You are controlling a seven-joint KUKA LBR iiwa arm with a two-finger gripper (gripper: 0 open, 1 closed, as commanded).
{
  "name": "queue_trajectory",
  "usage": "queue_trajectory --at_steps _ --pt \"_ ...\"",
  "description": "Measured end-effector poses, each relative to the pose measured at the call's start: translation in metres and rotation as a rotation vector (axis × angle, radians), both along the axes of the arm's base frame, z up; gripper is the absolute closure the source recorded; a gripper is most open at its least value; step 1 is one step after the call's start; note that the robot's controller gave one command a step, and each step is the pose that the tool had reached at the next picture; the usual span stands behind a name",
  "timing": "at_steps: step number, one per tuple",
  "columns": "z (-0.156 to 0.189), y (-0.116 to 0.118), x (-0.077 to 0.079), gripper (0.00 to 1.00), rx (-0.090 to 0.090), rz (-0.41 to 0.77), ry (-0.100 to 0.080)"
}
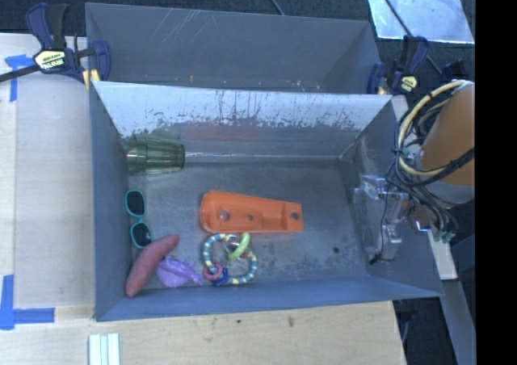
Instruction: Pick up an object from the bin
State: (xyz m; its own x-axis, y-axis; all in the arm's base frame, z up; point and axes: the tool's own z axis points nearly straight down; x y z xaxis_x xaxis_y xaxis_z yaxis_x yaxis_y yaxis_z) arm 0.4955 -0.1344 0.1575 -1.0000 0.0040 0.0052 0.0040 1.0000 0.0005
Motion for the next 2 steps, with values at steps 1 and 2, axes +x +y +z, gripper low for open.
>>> queue_trajectory --at_steps 1,2 --pt "0.004 0.001 0.002 0.00 -0.002 0.003 -0.008" --pt "-0.028 0.018 0.022 0.00 -0.003 0.084 -0.010"
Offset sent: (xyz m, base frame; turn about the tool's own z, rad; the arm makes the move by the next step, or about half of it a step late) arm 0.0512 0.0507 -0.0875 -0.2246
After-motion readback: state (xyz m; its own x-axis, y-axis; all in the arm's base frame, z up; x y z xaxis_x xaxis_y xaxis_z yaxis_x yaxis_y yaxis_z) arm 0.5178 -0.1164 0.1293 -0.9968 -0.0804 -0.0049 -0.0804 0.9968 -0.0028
